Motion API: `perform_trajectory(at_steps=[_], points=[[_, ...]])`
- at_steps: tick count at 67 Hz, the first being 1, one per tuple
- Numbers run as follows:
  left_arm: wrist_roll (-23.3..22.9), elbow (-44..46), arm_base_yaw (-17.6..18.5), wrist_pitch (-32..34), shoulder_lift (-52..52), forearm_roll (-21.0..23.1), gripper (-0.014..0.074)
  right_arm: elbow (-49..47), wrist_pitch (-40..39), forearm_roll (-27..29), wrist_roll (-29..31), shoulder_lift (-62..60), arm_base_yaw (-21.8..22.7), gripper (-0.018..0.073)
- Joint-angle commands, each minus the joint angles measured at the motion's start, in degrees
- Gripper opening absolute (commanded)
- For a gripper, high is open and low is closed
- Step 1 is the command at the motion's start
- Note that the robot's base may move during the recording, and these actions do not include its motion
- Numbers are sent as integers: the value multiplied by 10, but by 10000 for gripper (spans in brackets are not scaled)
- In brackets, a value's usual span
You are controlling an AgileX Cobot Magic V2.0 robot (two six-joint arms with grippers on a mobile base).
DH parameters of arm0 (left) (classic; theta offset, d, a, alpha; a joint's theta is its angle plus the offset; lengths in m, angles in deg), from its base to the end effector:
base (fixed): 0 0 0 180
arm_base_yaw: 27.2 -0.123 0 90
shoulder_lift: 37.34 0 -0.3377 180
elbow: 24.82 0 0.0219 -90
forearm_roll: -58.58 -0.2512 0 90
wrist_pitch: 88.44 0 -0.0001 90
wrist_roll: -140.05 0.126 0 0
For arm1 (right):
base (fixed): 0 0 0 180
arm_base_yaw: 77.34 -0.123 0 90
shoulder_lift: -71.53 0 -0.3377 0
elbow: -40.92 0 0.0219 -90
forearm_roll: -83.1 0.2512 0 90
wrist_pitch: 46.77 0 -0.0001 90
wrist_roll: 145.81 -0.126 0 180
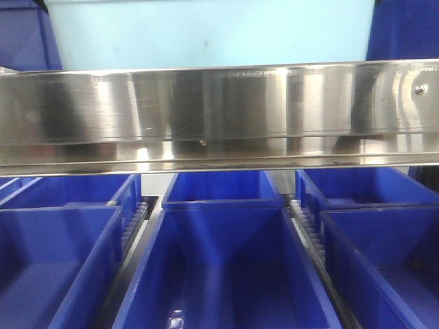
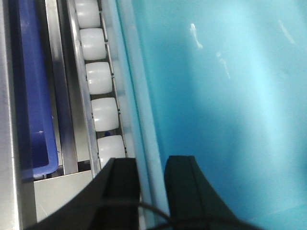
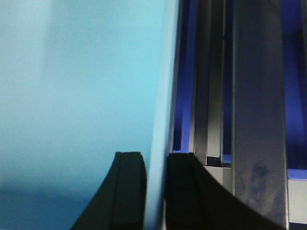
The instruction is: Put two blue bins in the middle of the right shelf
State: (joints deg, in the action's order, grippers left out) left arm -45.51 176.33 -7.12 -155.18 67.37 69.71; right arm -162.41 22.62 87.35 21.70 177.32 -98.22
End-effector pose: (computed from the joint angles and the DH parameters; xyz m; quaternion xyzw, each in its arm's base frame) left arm 0.3633 -0.1566 0.3922 0.1075 0.9561 -0.1501 0.2274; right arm 0.3681 0.1498 0.3918 -0.0667 0.9670 0.1051 0.2222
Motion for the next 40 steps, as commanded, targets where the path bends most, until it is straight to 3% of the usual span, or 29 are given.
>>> perform_trajectory(at_steps=[1, 18, 40], points=[[10, -2, 6, -9, -2, 47, -111, 8, 6, 6, 8, 7, -2, -162], [10, -2, 6, -14, -2, 65, -111, 7, 5, 37, 8, 6, -2, -160], [10, 55, 6, -12, -4, 138, -111, 6, -68, 54, 8, -31, -2, -162]])
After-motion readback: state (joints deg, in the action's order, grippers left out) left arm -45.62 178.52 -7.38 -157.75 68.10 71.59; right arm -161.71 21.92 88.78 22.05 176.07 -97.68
